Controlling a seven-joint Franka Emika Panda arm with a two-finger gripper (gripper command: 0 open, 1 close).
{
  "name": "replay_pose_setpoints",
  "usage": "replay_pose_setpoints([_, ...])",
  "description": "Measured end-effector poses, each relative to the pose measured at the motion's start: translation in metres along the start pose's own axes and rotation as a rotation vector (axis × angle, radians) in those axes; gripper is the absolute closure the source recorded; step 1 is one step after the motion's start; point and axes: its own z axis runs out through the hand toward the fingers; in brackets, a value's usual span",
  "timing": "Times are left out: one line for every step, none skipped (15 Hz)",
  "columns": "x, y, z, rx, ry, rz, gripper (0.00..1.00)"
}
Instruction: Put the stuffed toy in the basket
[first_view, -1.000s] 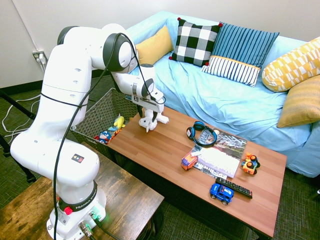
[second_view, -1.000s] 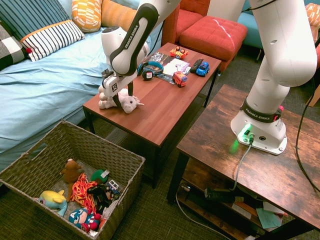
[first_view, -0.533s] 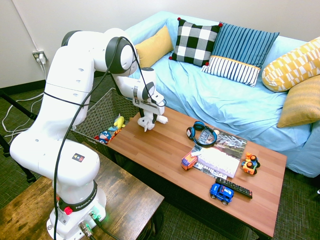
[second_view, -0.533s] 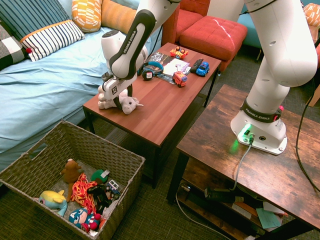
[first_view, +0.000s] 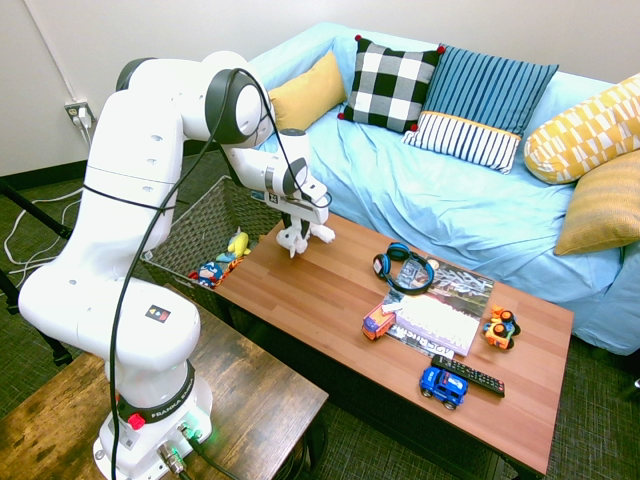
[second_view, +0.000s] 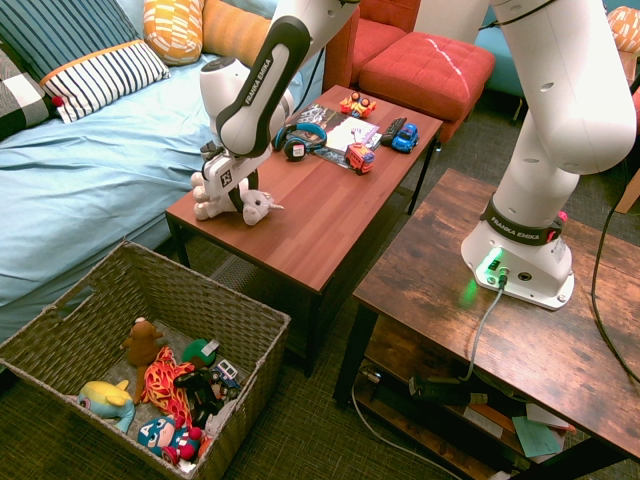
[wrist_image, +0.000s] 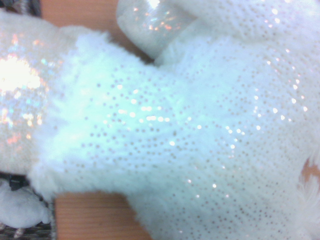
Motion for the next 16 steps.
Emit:
replay_pose_setpoints([-0.005,-0.007,-0.013,0.006,0.007,-0.010,1.00])
replay_pose_setpoints([-0.013,-0.017,-0.028,0.015,0.018,-0.024,1.00])
replay_pose_setpoints([-0.024,-0.031,-0.044,0.020,0.031,-0.044,1.00])
replay_pose_setpoints([-0.042,-0.049,-0.058,0.020,0.045,-0.070,1.00])
replay_pose_setpoints([-0.062,-0.068,-0.067,0.017,0.059,-0.095,1.00])
replay_pose_setpoints([-0.086,-0.087,-0.071,0.012,0.067,-0.121,1.00])
replay_pose_setpoints([-0.113,-0.107,-0.066,0.009,0.072,-0.147,1.00])
replay_pose_setpoints([-0.138,-0.123,-0.054,0.003,0.071,-0.172,1.00])
replay_pose_setpoints([-0.159,-0.137,-0.037,-0.006,0.063,-0.194,1.00])
replay_pose_setpoints([-0.175,-0.148,-0.016,-0.017,0.054,-0.213,1.00])
replay_pose_setpoints([-0.186,-0.157,0.006,-0.028,0.045,-0.229,1.00])
replay_pose_setpoints([-0.194,-0.164,0.027,-0.038,0.037,-0.241,1.00])
replay_pose_setpoints([-0.199,-0.172,0.047,-0.053,0.032,-0.249,1.00])
replay_pose_setpoints([-0.202,-0.178,0.065,-0.072,0.029,-0.255,1.00])
replay_pose_setpoints([-0.202,-0.183,0.081,-0.094,0.030,-0.256,1.00])
replay_pose_setpoints([-0.199,-0.188,0.093,-0.111,0.031,-0.253,0.00])
